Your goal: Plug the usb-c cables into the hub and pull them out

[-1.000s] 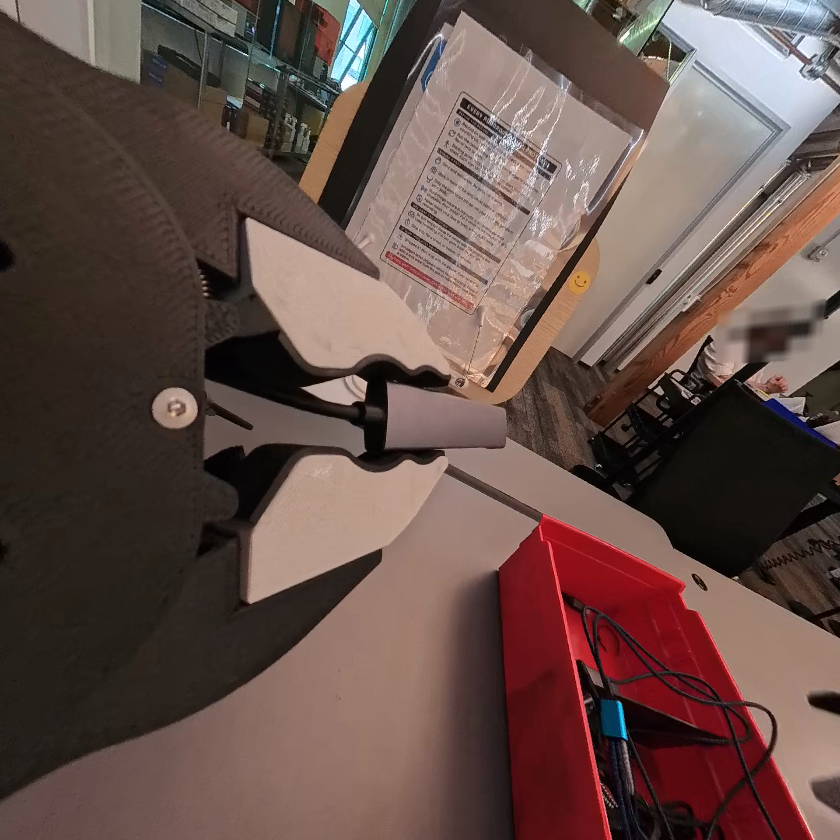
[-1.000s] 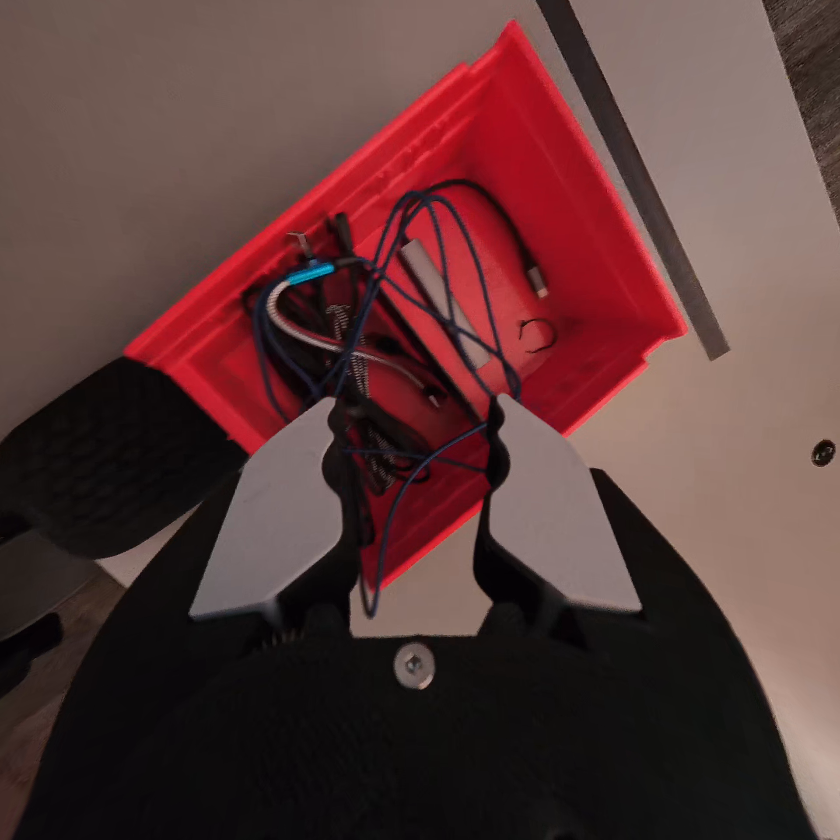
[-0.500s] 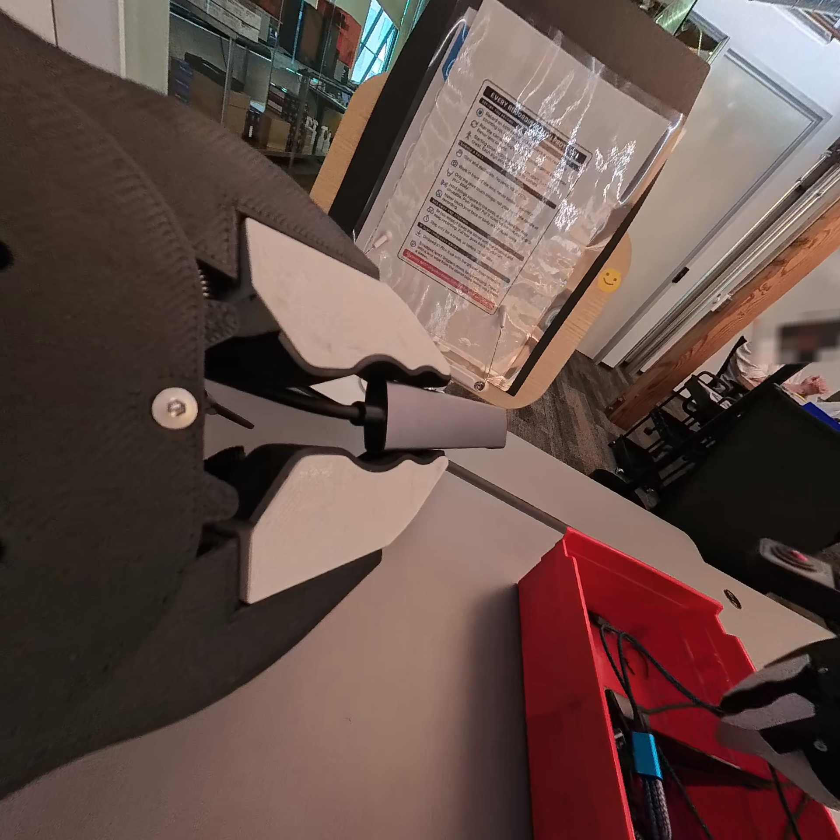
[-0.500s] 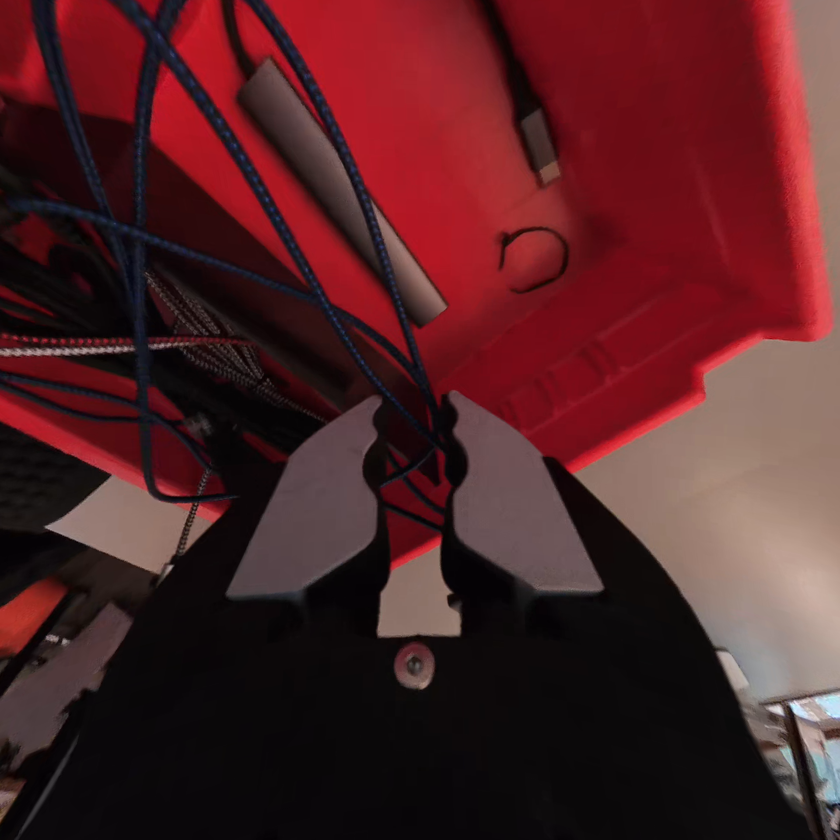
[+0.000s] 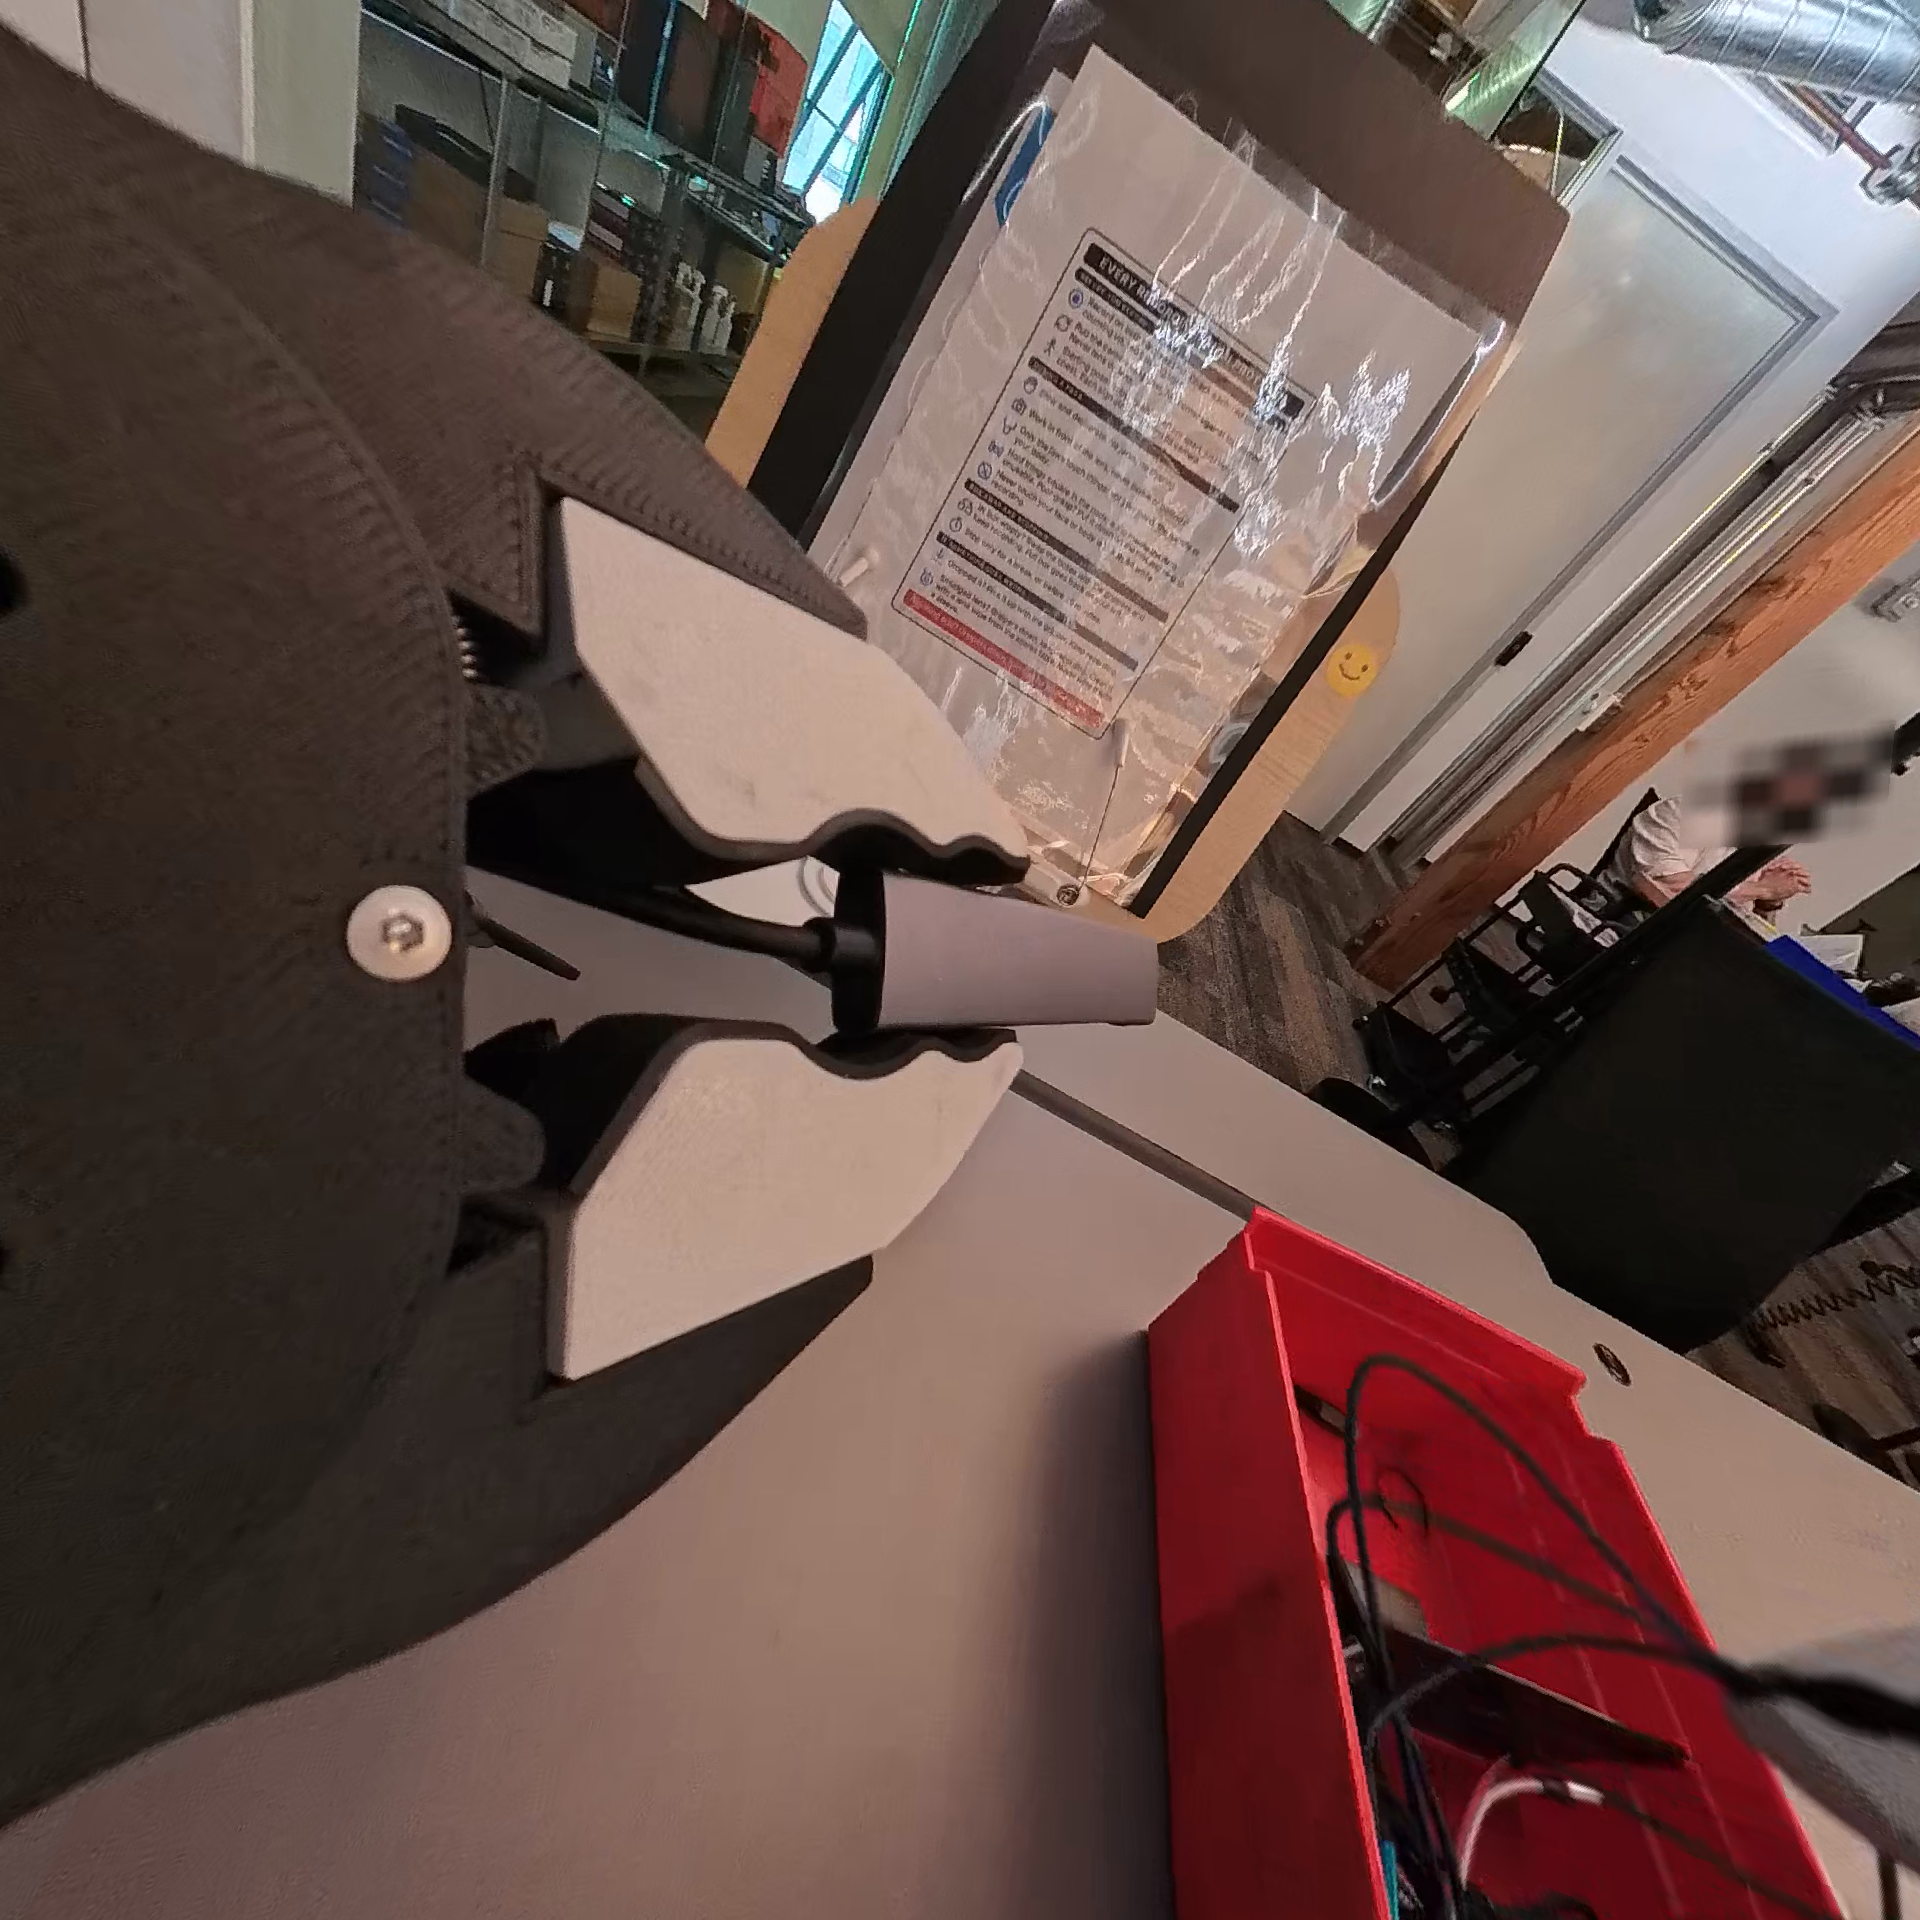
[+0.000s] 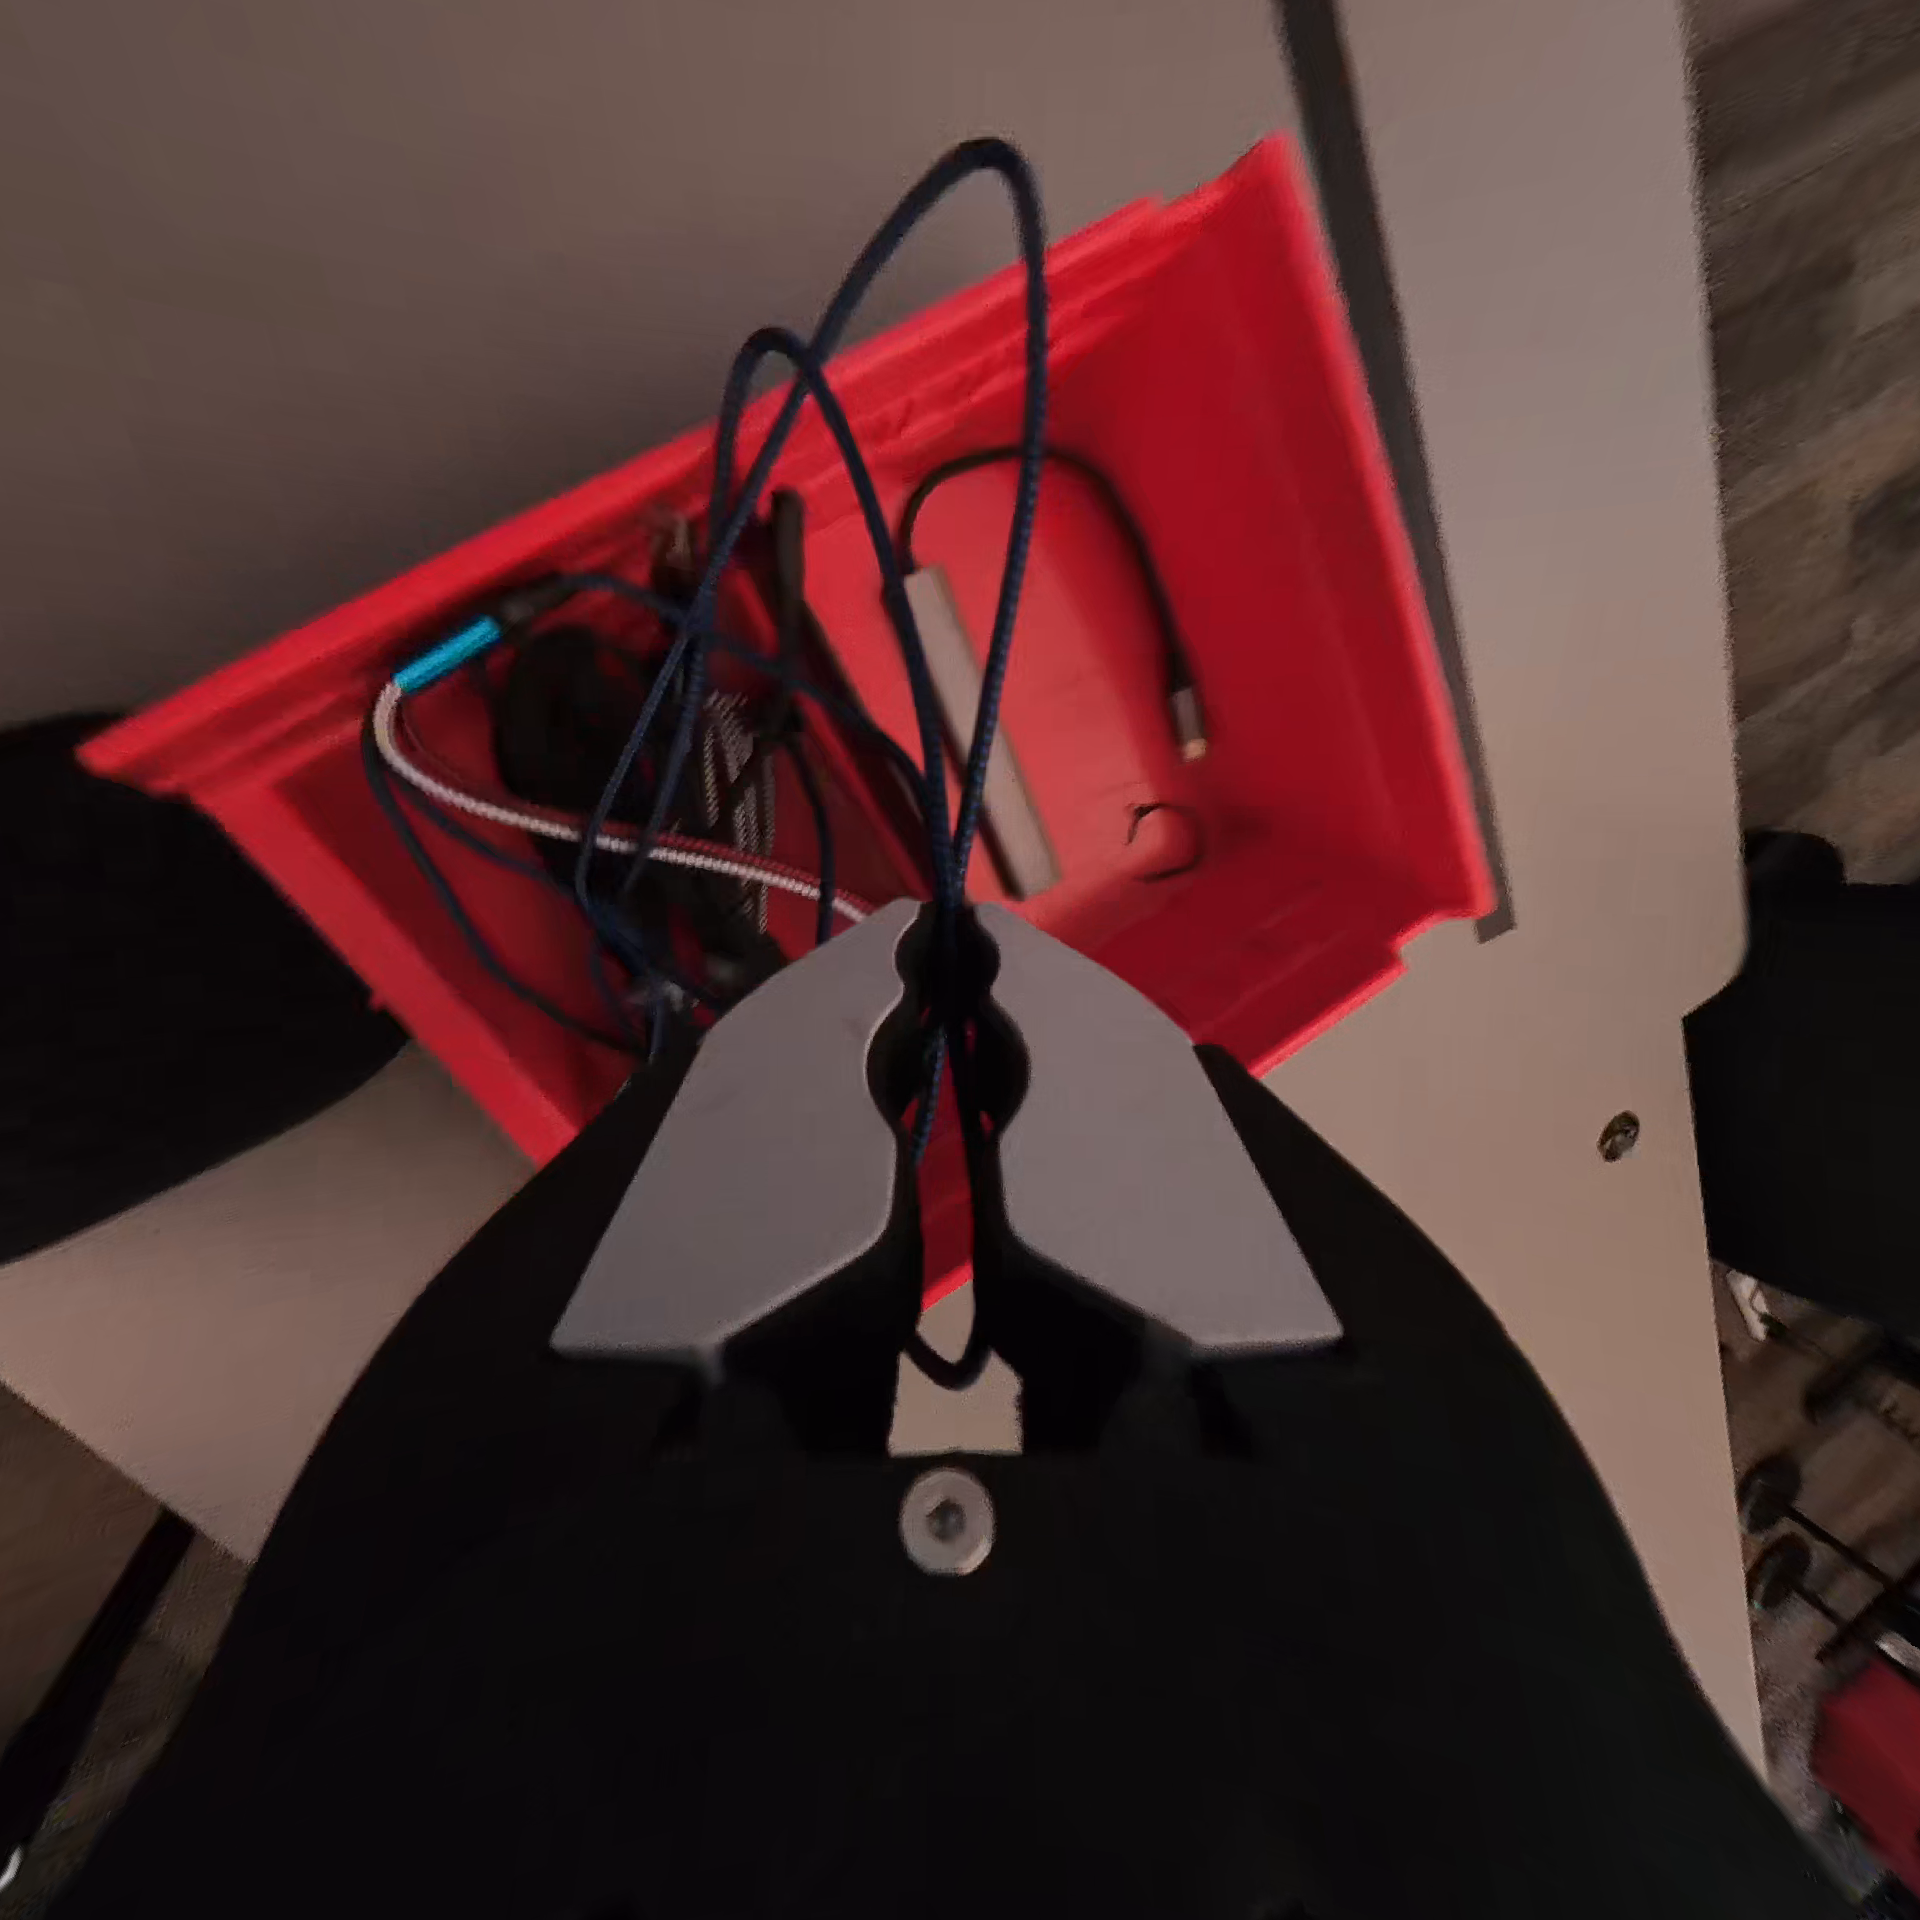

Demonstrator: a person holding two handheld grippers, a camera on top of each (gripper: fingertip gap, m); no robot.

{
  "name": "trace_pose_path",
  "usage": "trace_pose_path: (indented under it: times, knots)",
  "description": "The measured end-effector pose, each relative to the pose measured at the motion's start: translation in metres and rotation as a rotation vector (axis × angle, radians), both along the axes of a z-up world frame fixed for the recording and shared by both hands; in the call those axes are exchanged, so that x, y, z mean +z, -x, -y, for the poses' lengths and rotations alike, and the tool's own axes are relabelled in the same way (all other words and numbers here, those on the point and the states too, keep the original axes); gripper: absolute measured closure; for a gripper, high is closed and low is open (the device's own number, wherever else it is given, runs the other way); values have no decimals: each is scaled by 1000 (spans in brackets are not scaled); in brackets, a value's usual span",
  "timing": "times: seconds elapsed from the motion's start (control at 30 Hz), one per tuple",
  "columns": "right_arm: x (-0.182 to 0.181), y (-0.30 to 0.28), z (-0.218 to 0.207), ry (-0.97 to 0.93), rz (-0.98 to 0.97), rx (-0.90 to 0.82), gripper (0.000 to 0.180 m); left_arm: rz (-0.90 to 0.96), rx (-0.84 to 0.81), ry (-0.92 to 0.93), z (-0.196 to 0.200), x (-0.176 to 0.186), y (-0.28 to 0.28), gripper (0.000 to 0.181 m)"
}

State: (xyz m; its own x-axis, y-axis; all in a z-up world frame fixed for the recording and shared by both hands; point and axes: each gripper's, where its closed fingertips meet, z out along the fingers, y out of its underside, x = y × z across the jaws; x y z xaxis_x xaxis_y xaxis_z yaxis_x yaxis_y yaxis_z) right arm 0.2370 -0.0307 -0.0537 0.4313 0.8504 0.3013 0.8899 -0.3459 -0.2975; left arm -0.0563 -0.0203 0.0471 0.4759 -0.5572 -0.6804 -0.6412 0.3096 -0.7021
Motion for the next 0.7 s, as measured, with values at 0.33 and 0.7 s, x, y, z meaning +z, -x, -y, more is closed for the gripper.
trace_pose_path:
  times: [0.33, 0.7]
  knots:
    - [-105, -33, 31, 219, 110, -36, 175, 2, -27, 8, 6, -3, -9, 155]
    - [-115, -31, 14, 129, 91, -106, 168, 96, -129, 63, 18, 5, -13, 155]
